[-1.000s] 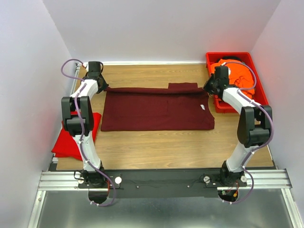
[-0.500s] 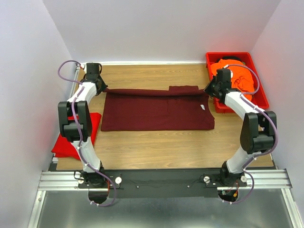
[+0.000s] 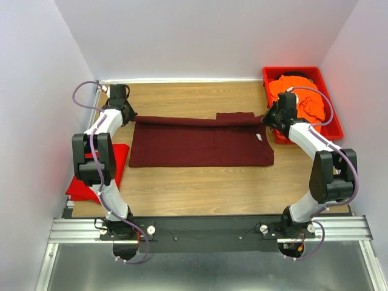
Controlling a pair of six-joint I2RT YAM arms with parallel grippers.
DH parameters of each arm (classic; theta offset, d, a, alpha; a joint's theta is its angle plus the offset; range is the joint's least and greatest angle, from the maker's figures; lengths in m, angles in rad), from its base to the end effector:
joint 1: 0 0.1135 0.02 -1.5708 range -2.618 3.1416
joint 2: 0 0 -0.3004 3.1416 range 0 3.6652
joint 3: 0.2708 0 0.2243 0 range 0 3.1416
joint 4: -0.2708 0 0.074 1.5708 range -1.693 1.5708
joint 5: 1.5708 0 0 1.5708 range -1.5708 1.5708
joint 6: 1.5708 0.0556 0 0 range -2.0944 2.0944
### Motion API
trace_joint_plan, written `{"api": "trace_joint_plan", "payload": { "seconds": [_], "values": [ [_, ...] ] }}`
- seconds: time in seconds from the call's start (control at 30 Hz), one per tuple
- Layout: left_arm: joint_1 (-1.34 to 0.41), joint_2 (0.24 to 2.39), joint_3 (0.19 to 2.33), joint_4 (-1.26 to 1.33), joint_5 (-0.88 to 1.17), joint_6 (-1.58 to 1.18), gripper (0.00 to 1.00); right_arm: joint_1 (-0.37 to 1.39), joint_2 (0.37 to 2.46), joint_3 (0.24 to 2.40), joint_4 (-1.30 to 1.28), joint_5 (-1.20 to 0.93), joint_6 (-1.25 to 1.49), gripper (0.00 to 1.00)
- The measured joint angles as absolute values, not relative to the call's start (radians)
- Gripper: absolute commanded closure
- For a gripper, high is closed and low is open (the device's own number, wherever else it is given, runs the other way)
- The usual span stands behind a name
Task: Fold and stack the t-shirts
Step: Fold the tshirt
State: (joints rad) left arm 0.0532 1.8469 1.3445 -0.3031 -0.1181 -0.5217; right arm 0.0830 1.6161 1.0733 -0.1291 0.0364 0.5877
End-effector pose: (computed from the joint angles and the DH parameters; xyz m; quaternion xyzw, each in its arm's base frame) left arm 0.4088 0.0283 0.2579 -0.2837 0.8818 -0.0333 0.3753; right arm 0.3500 0.0271 0.2727 0.2325 0.8700 0.1275 0.4156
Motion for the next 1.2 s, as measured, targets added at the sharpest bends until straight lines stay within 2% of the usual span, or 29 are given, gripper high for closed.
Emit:
{"api": "trace_joint_plan", "payload": {
  "seconds": [1.07,1.2],
  "values": [
    [0.053,1.735,1.065,-0.228,-0.099,-0.579,1.00,0.083,1.556,0.911,-0.113,0.033,0.603,0.99],
    [0.053,1.734,1.057,-0.219,-0.099,-0.591,1.00,0.083,1.556,0.894,-0.108,0.032,0.603,0.92]
  ]
}}
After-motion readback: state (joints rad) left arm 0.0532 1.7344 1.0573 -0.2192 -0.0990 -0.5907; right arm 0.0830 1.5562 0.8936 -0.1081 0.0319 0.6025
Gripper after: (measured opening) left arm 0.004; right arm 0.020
